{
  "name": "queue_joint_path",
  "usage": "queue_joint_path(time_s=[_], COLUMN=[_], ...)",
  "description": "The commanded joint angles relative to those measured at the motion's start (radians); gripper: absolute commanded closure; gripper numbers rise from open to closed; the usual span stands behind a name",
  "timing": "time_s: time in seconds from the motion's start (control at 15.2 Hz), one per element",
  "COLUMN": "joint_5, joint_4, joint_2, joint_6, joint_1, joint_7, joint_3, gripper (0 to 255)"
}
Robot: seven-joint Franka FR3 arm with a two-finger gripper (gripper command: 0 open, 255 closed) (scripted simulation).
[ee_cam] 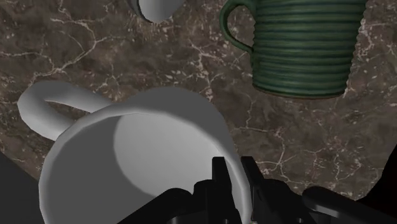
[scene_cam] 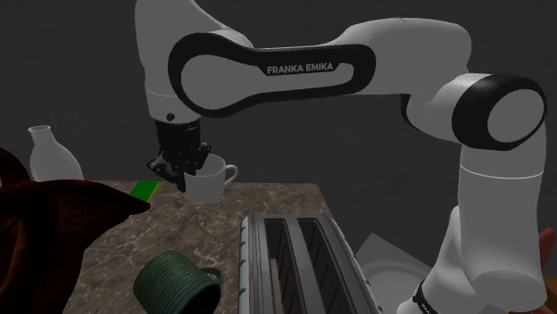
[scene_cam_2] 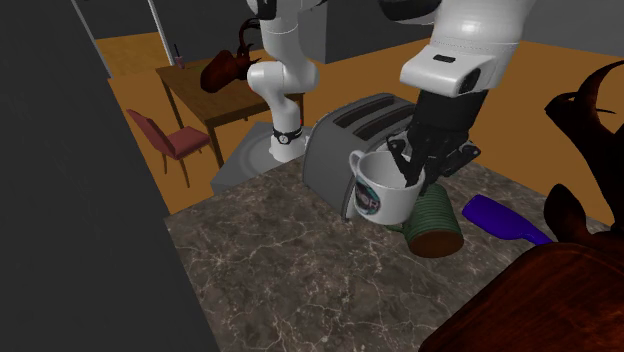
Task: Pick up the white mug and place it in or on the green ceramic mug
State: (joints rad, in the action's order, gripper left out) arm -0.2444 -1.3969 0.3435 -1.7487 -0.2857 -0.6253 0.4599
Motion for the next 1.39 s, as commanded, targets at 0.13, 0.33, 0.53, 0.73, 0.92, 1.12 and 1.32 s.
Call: queue_joint_path(time_s=[0.13,0.33,0.53,0.73,0.92,1.12,1.32], joint_5=[0.001,-0.002,-0.010,-0.014,-0.015,-0.018,-0.022], joint_4=[-0.039,-0.049,-0.046,-0.070,-0.112,-0.151,-0.186], joint_2=[-0.029,-0.039,-0.038,-0.037,-0.038,-0.037,-0.033], joint_6=[-0.001,0.006,0.018,-0.003,-0.043,-0.082,-0.121], joint_1=[-0.050,-0.092,-0.137,-0.154,-0.149,-0.146,-0.144], joint_7=[-0.084,-0.146,-0.210,-0.241,-0.246,-0.251,-0.257], joint_3=[0.028,0.048,0.068,0.076,0.075,0.073,0.071], gripper=[255,255,255,255,255,255,255])
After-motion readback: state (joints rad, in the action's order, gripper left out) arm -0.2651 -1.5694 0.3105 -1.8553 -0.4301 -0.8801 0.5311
